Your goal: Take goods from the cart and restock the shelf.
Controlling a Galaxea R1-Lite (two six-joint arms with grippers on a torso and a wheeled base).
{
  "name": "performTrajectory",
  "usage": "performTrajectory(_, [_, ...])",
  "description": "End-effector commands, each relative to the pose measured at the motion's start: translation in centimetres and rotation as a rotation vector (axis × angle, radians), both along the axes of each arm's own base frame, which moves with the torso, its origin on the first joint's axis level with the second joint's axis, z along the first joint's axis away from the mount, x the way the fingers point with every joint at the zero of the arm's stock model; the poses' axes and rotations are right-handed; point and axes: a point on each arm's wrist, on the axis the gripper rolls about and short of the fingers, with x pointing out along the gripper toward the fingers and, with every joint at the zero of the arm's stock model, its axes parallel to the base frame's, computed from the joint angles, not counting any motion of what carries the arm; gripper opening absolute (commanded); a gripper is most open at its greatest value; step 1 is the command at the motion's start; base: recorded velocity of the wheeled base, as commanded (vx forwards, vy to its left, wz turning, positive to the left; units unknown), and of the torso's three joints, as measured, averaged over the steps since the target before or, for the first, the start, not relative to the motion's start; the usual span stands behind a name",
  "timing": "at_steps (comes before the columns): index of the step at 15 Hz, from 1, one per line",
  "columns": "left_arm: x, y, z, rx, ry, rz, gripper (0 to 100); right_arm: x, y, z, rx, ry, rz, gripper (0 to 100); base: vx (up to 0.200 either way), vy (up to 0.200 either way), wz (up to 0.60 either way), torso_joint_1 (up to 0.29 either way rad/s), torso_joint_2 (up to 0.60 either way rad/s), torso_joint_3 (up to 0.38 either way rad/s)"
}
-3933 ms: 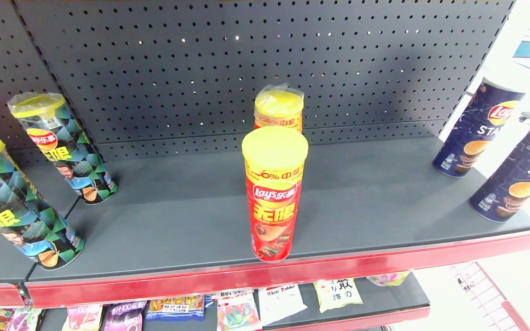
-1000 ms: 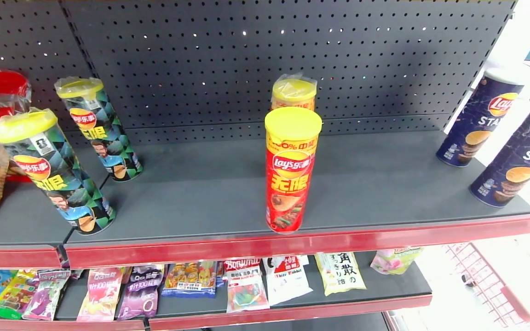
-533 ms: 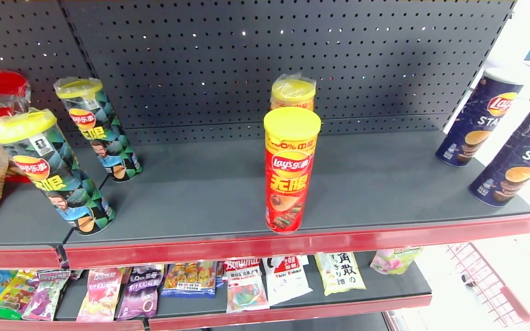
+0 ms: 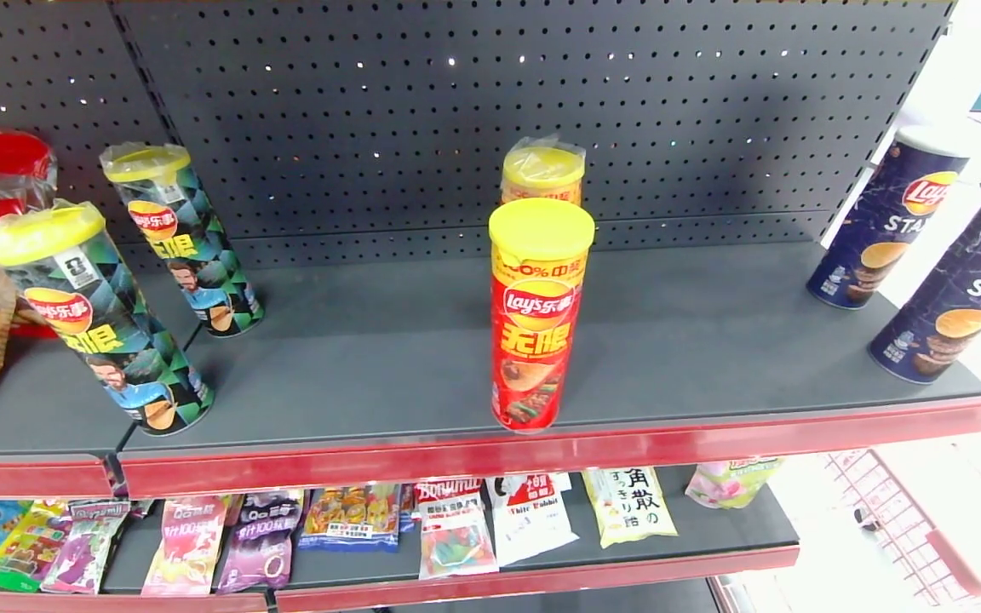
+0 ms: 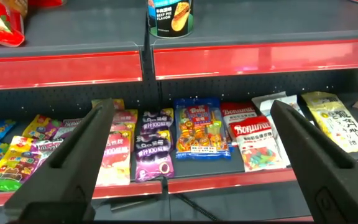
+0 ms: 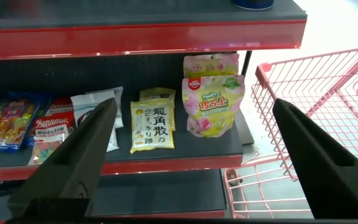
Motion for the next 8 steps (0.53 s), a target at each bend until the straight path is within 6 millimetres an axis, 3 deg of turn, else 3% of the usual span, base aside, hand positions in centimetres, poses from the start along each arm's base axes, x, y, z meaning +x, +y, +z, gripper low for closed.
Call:
performTrajectory(1, [0.0,0.0,0.02,0.0,0.001,0.0,100,0.01,0.0,0.0,-0.001,0.001,0.001,100,0.0,0.0,0.0,0.0,0.0,0.0])
performTrajectory(8, [0.0,0.0,0.02,0.0,0.001,0.0,100,0.01,-0.01,0.0,0.012,0.001,-0.004,100,0.0,0.0,0.0,0.0,0.0,0.0])
